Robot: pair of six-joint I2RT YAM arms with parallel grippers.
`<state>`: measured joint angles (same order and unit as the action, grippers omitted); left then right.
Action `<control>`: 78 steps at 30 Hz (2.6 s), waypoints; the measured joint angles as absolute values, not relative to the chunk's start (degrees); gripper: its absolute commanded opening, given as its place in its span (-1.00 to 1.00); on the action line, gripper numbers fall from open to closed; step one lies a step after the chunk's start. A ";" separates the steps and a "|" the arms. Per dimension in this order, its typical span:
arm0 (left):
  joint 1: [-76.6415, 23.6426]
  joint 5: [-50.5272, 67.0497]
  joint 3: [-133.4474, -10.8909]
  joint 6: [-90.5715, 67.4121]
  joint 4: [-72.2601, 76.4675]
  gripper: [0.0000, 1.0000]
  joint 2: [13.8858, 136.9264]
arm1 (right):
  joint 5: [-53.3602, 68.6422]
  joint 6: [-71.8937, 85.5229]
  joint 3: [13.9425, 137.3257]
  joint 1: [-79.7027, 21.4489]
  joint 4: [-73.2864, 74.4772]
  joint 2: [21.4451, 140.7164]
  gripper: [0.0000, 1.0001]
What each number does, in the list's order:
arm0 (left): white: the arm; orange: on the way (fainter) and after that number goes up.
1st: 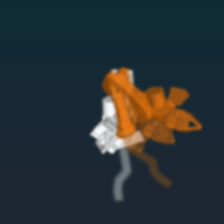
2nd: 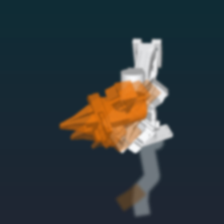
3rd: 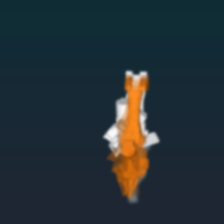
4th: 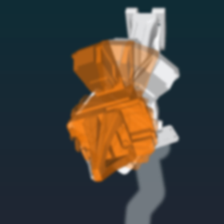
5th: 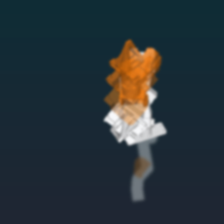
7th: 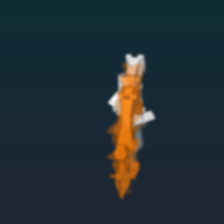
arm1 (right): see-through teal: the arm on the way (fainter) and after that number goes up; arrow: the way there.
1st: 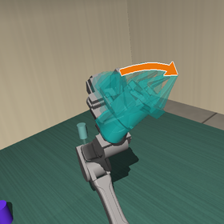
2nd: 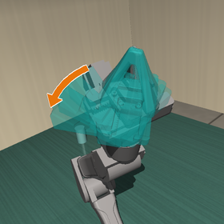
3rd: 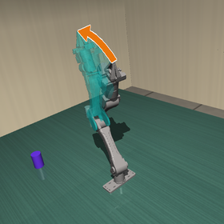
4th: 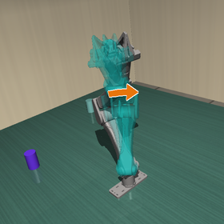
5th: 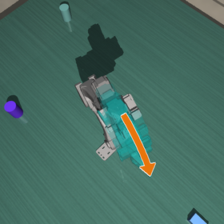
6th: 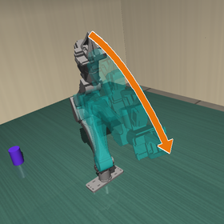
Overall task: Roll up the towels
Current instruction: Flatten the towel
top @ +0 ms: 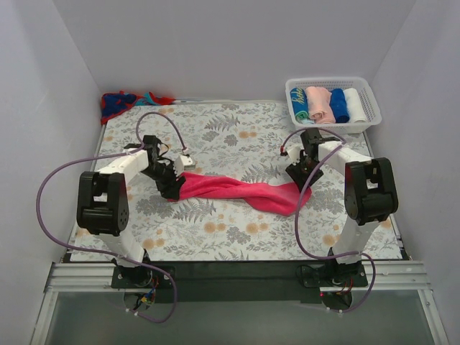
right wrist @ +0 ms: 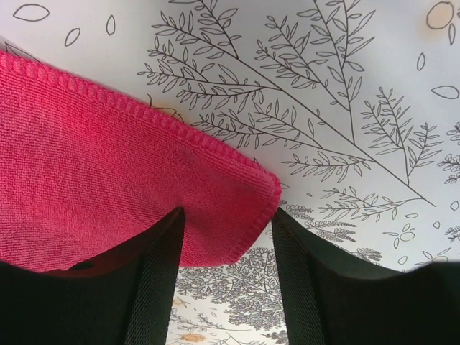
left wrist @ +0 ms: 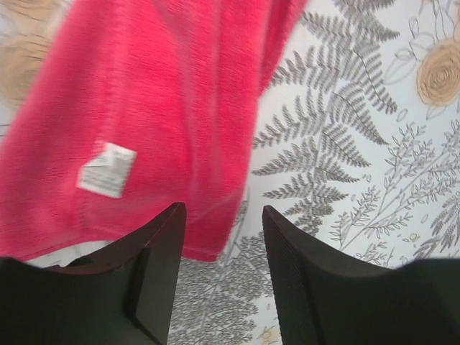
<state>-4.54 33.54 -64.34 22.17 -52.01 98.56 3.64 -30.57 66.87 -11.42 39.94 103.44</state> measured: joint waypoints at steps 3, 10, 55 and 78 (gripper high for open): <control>-5.82 31.73 -61.06 23.24 -51.75 -0.25 98.19 | 3.51 -31.00 66.63 -11.42 39.81 103.57 -0.31; -6.55 27.97 -58.11 25.54 -48.97 -0.75 97.51 | 4.38 -31.59 66.32 -11.49 39.97 103.53 -0.97; -1.43 37.65 -71.22 32.53 -47.94 -0.32 91.85 | 12.14 -36.07 66.30 -9.08 45.36 88.95 -0.97; -6.61 28.21 -67.90 60.25 -52.40 -0.27 105.67 | 12.12 -35.75 71.77 -9.06 47.72 88.55 -0.97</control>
<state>-6.61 28.21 -67.90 60.25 -52.40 105.67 12.12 -35.75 71.77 -9.06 47.72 88.55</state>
